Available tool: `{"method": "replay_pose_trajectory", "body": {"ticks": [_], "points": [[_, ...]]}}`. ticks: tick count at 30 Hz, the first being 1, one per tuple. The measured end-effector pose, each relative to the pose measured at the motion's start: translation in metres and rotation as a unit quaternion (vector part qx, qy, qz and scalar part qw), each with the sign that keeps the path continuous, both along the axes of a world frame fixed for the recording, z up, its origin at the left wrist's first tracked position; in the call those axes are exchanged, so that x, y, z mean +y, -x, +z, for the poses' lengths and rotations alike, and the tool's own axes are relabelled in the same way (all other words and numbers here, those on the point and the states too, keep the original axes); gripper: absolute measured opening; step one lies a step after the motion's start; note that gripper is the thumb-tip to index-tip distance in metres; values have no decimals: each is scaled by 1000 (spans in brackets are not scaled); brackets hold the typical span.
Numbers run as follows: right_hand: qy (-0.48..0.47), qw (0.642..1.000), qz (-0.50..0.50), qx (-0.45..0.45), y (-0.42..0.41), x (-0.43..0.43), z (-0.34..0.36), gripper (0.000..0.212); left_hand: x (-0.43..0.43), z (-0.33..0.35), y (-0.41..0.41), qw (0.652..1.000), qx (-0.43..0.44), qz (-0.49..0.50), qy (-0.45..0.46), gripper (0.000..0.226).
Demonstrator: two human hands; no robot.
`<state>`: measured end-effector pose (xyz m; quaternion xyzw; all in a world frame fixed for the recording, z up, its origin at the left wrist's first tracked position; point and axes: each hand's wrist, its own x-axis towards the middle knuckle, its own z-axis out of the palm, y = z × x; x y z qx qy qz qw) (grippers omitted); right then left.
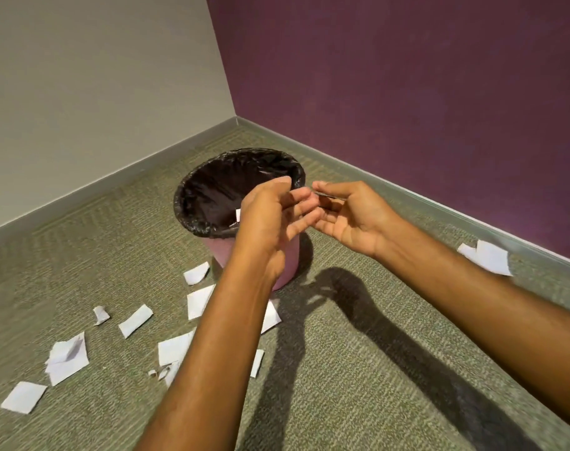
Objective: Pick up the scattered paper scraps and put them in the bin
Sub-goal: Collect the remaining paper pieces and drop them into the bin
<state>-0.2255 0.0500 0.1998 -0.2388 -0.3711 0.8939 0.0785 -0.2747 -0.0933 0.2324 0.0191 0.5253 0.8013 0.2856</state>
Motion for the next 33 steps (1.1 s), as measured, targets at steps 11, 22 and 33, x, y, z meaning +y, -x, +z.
{"method": "replay_pose_trajectory", "body": {"ticks": [11,22,33], "points": [[-53,989,-101,-96,-49,93,-92,13,76,-92,-28,987,-3,-116,113,20],[-774,594,28,-219,-141,141,-262,20,135,-181,-42,963,-18,-163,213,16],[-794,576,-43,-186,-145,129,-284,18,243,-254,-53,874,352,-213,260,21]]}}
